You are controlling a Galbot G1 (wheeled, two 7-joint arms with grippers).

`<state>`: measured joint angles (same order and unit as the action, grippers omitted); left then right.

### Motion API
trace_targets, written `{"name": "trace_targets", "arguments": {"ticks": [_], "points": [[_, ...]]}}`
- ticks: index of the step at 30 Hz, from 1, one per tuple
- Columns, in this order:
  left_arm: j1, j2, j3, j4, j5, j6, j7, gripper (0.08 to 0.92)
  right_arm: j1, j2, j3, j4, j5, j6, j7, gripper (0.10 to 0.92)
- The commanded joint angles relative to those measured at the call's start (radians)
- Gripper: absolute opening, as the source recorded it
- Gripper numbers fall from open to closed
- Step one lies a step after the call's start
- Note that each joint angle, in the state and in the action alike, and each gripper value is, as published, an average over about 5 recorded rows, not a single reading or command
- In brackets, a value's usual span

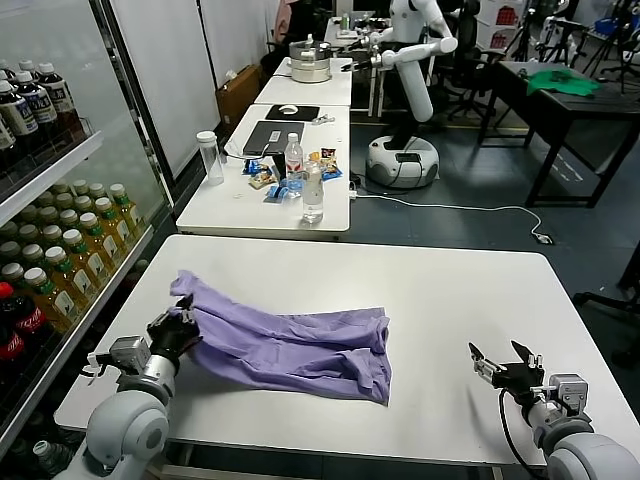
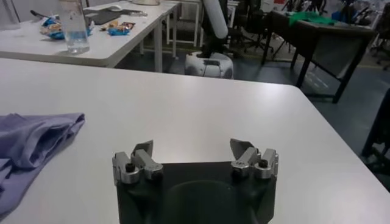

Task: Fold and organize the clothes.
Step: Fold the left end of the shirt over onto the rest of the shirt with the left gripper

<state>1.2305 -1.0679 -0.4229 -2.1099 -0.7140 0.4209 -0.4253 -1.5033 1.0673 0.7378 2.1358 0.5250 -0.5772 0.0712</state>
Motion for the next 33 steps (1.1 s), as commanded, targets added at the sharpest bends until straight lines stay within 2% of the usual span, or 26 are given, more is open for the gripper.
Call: {"name": "trace_targets", "arguments": {"ticks": [1, 7, 15, 23, 30, 33], "points": [[-0.012, -0.220, 0.184, -0.168, -0.262, -0.034, 0.000, 0.118, -0.005, 0.000, 0.000, 0.002, -0.002, 0.000, 0.001, 0.823], [-0.061, -0.318, 0.331, -0.047, -0.234, -0.030, -0.021, 0.118, -0.011, -0.003, 0.000, 0.001, -0.004, 0.004, -0.001, 0.823], [-0.146, -0.432, 0.418, 0.158, -0.142, -0.010, -0.042, 0.118, -0.008, -0.001, -0.003, -0.010, -0.007, 0.019, -0.005, 0.823], [-0.190, -0.467, 0.494, 0.226, -0.050, 0.019, -0.052, 0.118, 0.004, -0.010, -0.006, -0.022, -0.004, 0.027, -0.008, 0.823], [-0.209, -0.505, 0.539, 0.264, 0.018, 0.020, -0.021, 0.119, 0.020, -0.016, -0.015, -0.033, -0.002, 0.028, -0.009, 0.823], [-0.213, -0.508, 0.547, 0.263, 0.048, 0.013, -0.003, 0.152, 0.027, -0.019, -0.019, -0.039, -0.001, 0.029, -0.009, 0.823]]}}
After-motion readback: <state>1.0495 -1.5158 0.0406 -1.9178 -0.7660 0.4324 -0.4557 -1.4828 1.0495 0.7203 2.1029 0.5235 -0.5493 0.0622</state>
